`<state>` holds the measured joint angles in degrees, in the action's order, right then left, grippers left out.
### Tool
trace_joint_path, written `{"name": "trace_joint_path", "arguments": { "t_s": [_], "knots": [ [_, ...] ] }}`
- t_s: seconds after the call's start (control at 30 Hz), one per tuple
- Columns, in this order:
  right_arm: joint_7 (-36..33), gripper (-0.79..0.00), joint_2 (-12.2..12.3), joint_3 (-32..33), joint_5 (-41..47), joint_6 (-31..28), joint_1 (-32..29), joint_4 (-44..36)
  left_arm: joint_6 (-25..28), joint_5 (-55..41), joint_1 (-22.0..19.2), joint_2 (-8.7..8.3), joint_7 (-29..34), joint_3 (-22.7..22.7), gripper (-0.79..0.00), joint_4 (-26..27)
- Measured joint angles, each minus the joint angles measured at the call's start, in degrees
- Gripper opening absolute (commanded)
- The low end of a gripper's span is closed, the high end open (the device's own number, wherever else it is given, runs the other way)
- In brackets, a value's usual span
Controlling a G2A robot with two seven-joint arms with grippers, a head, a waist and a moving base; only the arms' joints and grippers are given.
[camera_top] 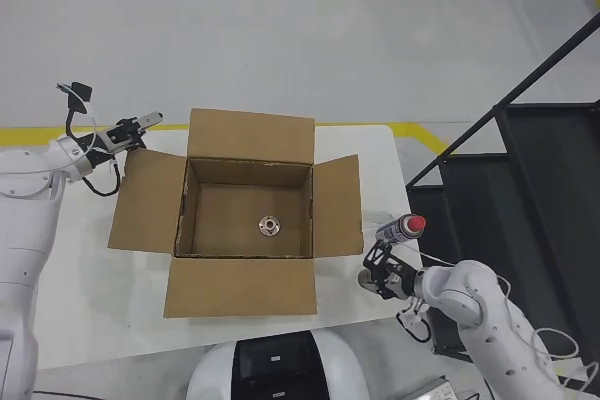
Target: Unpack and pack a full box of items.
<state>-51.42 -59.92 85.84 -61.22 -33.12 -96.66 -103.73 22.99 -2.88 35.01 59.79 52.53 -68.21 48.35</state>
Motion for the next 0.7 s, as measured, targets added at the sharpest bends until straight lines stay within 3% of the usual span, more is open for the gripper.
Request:
{"name": "trace_joint_path", "arguments": {
  "t_s": [0.7],
  "knots": [
    [1.4,-0.785,-0.5,-7.1,-3.1,7.8,8.3,9.4,0.0,0.0,0.0,0.00,0.0,0.0,0.000,0.0]
  ]
}}
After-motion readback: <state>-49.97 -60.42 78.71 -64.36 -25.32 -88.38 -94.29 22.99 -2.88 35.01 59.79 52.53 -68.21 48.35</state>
